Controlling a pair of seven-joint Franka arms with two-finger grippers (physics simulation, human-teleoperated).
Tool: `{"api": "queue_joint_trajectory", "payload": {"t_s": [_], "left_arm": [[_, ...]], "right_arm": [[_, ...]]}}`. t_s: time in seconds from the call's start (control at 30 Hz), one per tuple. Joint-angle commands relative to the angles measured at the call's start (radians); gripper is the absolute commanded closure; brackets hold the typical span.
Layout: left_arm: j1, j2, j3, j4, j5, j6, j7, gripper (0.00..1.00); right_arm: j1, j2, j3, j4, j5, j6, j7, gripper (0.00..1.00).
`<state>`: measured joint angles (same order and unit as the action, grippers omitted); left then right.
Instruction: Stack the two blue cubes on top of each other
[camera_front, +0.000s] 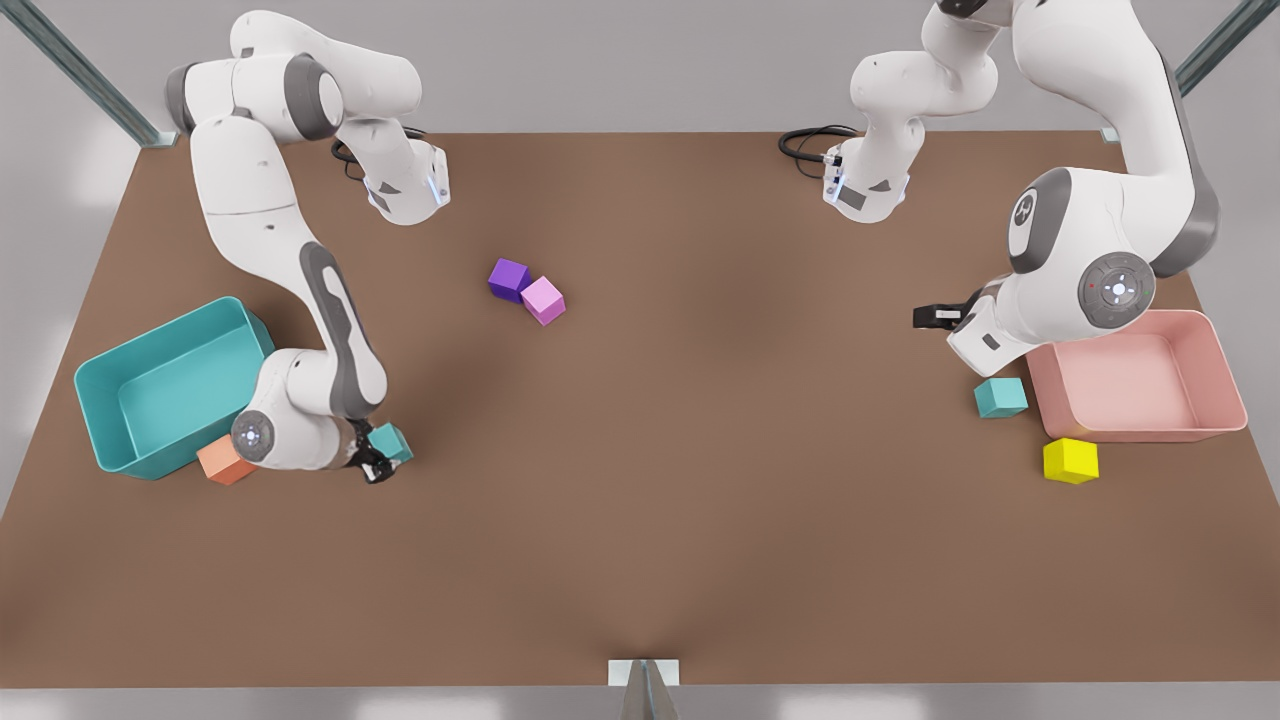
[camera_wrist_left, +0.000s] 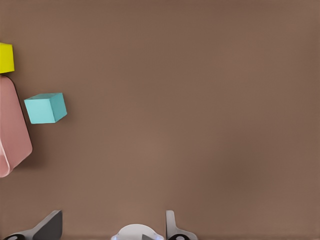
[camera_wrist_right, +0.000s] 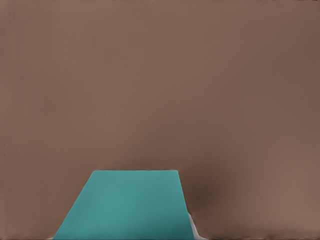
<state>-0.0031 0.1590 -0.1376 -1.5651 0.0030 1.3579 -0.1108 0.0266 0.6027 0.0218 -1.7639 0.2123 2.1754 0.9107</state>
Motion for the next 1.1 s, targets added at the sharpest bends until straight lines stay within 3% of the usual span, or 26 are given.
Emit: {"api": "queue_joint_trajectory", "payload": {"t_s": [0.0, 0.2, 0.27, 0.3, 0.33, 0.4, 0.57, 0.67, 0.7, 0.73, 1.07], "left_arm": [[0.000, -0.001, 0.000, 0.000, 0.002, -0.002, 0.000, 0.00], [0.009, 0.005, 0.001, 0.000, 0.012, 0.001, 0.000, 0.00], [0.095, 0.027, 0.004, 0.000, 0.017, 0.012, 0.003, 0.00], [0.123, 0.036, 0.010, -0.007, 0.029, 0.067, 0.003, 0.00], [0.037, 0.028, 0.137, -0.081, 0.029, 0.196, 0.034, 0.00], [0.018, 0.027, 0.237, -0.178, 0.029, 0.391, 0.206, 0.00], [0.028, 0.066, 0.305, -0.363, 0.029, 0.785, 0.214, 0.00], [0.038, 0.082, 0.305, -0.395, 0.028, 0.819, 0.256, 0.00], [0.038, 0.103, 0.305, -0.397, 0.026, 0.839, 0.281, 0.00], [0.043, 0.119, 0.305, -0.397, 0.028, 0.854, 0.287, 0.00], [0.117, 0.235, 0.305, -0.397, 0.025, 0.892, 0.511, 0.00]], "right_arm": [[0.009, -0.008, 0.018, 0.030, 0.016, -0.092, 0.022, 0.36], [0.309, 0.025, 0.046, 0.191, 0.019, -0.097, 0.519, 0.36], [0.414, 0.094, 0.046, 0.302, 0.018, -0.097, 0.730, 0.36], [0.469, 0.137, 0.046, 0.366, 0.018, -0.097, 0.836, 0.36], [0.519, 0.181, 0.046, 0.426, 0.021, -0.095, 0.941, 0.36], [0.587, 0.242, 0.046, 0.504, 0.019, -0.088, 1.063, 0.36], [0.682, 0.341, 0.044, 0.604, 0.015, -0.014, 1.223, 0.36], [0.693, 0.370, 0.044, 0.644, 0.013, -0.008, 1.241, 0.35], [0.693, 0.374, 0.043, 0.644, 0.012, -0.006, 1.238, 0.25], [0.693, 0.379, 0.043, 0.652, 0.012, -0.008, 1.237, 0.00], [0.650, 0.328, 0.032, 0.699, 0.003, -0.026, 1.231, 0.00]]}}
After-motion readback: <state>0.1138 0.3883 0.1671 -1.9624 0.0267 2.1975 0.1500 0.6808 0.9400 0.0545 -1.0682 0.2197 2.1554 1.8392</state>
